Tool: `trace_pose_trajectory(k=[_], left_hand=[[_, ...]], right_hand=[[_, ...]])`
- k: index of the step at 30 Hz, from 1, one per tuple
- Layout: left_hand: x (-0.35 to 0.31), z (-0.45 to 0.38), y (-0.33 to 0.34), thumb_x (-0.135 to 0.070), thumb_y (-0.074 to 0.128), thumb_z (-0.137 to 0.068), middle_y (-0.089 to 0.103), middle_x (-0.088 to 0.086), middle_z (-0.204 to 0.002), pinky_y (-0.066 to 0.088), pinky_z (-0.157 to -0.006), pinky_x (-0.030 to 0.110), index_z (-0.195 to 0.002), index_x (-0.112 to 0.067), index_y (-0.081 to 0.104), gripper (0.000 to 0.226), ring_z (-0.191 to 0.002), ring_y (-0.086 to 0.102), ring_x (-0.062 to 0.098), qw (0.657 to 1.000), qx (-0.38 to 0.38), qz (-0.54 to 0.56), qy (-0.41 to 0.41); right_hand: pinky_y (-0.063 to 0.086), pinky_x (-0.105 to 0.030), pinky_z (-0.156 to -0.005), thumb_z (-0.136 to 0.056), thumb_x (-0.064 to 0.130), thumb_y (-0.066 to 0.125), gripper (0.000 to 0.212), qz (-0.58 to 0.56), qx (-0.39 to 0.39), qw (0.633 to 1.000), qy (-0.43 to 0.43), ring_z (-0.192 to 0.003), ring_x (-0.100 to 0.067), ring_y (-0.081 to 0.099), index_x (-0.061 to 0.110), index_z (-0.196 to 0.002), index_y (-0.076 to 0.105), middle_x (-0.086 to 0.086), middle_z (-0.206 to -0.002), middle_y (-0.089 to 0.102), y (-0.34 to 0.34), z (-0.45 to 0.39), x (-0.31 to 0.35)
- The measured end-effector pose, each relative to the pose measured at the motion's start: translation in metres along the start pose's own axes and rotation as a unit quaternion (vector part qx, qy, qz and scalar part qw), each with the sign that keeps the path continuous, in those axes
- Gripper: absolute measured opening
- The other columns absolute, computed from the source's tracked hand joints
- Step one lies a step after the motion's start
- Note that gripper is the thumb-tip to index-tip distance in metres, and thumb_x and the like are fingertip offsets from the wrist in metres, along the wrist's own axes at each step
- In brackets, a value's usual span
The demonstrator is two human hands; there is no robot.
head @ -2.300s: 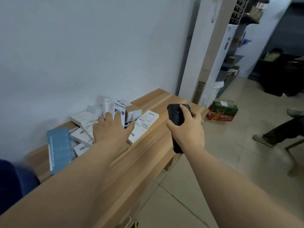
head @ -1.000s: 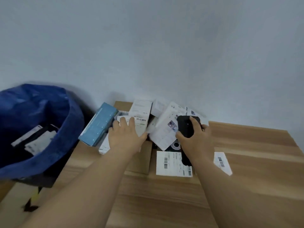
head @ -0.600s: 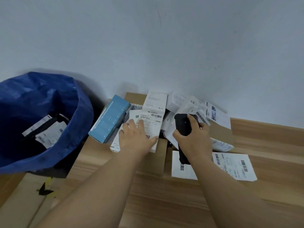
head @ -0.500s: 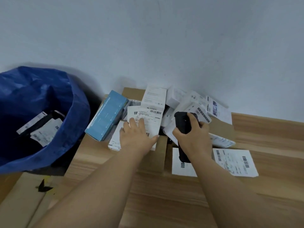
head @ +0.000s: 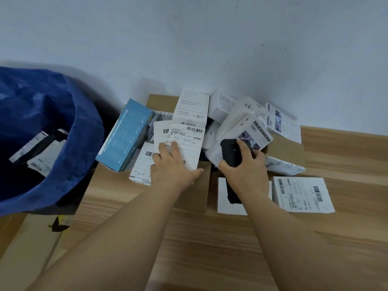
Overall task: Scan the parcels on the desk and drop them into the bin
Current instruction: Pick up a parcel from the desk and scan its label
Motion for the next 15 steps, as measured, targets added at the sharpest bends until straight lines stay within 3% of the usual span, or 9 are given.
trace_pose_trajectory(k=[9,15], left_hand=[[-0.006,0.018,-0.004,-0.067,0.059,-0.078,0.005,0.015,-0.153,0.033,-0.105,0.046,-0.154,-0.018,0.002,0.107,-0.134,0.022,0.036,0.999,-0.039,-0.002,-0.014],[0.000,0.058,-0.029,-0.070,0.058,-0.077,0.005,0.017,-0.154,0.034,-0.106,0.049,-0.152,-0.016,0.004,0.107,-0.134,0.024,0.038,0.994,-0.102,-0.037,-0.019]], right_hand=[[0.050,-0.045,-0.094,-0.084,0.052,0.063,0.073,0.005,0.015,0.999,-0.036,-0.121,-0.033,0.049,0.043,-0.150,0.032,-0.006,-0.144,0.031,-0.015,0.007,-0.013],[0.052,-0.044,-0.092,-0.083,0.051,0.062,0.072,0.030,0.047,0.990,-0.131,-0.116,-0.031,0.052,0.043,-0.148,0.033,-0.004,-0.140,0.034,-0.048,0.024,0.002]])
Point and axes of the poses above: each hand's wrist, its own z-axis away from the middle knuckle, its own y-axis out of the palm, x = y × z, the point moved 4 cm from there along -z, towards the middle knuckle
